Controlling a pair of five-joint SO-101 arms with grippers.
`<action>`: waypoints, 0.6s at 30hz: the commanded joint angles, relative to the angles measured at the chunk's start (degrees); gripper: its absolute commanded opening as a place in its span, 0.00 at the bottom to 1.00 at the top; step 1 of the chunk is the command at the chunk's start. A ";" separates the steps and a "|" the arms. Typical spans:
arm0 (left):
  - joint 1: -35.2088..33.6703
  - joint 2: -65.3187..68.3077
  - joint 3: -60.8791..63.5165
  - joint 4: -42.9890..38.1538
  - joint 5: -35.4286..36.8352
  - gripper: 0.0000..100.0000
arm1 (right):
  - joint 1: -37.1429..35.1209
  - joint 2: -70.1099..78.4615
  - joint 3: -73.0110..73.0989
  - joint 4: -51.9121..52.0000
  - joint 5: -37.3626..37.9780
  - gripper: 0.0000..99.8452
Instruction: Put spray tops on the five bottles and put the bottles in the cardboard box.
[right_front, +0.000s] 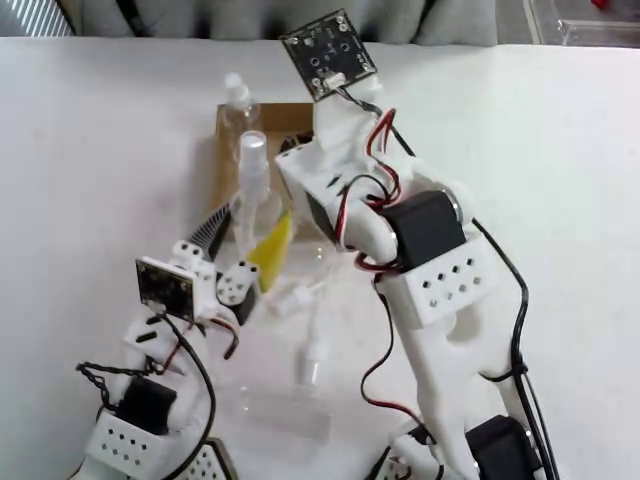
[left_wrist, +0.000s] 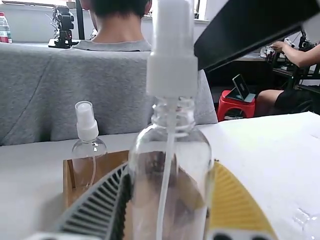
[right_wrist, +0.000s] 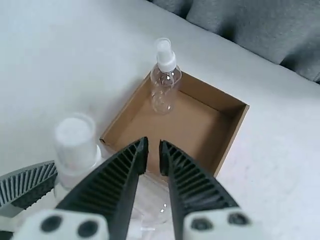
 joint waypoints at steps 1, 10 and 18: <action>-0.57 -0.66 -1.14 -1.67 0.62 0.06 | 0.31 -1.63 -0.97 -1.10 -0.09 0.02; -0.31 -0.66 -1.05 -1.67 0.62 0.06 | -0.75 -1.63 -1.67 0.92 0.18 0.02; -0.48 -0.66 -0.97 -1.67 0.62 0.06 | -1.10 -1.01 -10.73 1.01 0.18 0.02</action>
